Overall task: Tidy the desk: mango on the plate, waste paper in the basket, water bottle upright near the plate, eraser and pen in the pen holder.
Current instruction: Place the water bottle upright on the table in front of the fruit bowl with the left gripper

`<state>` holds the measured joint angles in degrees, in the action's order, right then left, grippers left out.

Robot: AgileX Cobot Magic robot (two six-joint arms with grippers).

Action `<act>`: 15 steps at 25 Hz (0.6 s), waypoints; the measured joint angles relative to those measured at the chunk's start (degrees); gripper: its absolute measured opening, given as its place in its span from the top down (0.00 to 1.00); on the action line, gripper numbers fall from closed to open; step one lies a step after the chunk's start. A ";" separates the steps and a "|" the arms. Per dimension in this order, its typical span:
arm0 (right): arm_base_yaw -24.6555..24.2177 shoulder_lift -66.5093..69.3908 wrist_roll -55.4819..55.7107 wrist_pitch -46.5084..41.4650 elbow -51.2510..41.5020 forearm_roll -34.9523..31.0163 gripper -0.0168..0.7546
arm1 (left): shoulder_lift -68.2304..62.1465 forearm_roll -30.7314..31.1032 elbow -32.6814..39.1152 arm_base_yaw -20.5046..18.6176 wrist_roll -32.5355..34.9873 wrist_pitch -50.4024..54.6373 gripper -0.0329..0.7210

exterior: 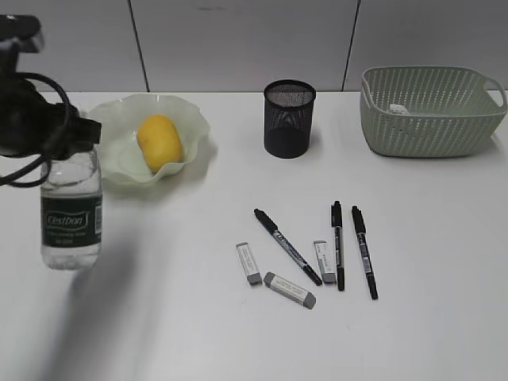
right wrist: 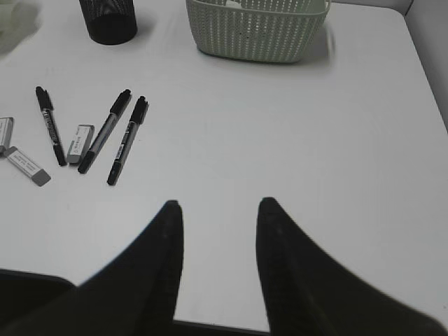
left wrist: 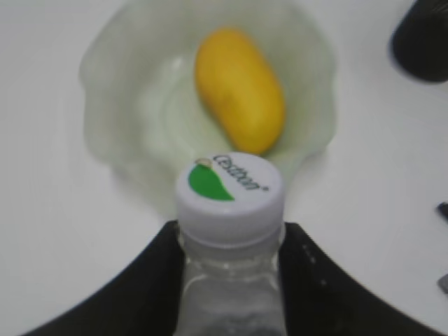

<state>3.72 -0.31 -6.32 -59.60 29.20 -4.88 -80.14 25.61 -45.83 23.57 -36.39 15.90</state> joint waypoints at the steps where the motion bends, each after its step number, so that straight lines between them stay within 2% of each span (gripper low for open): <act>1: 0.00 0.00 0.00 0.00 0.00 0.00 0.60 | 2.66 2.91 2.98 -0.30 0.06 -5.19 0.54; 4: 0.00 0.00 0.00 0.00 0.00 0.00 0.60 | 5.55 8.58 8.29 -1.44 0.06 -16.65 0.54; 9: 0.00 0.00 0.00 0.00 0.00 0.00 0.60 | 2.80 9.68 11.84 -5.14 0.10 -21.63 0.54; 12: 0.00 0.00 0.00 0.00 0.00 0.00 0.60 | 2.00 9.84 13.40 -7.68 0.61 -28.77 0.54; 15: 0.00 0.00 0.00 0.00 0.00 0.00 0.60 | 2.00 9.86 14.41 -9.81 3.84 -35.68 0.54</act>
<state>3.72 -0.31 -6.32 -59.60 29.20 -4.88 -78.14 35.46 -31.42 13.76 -32.55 -19.78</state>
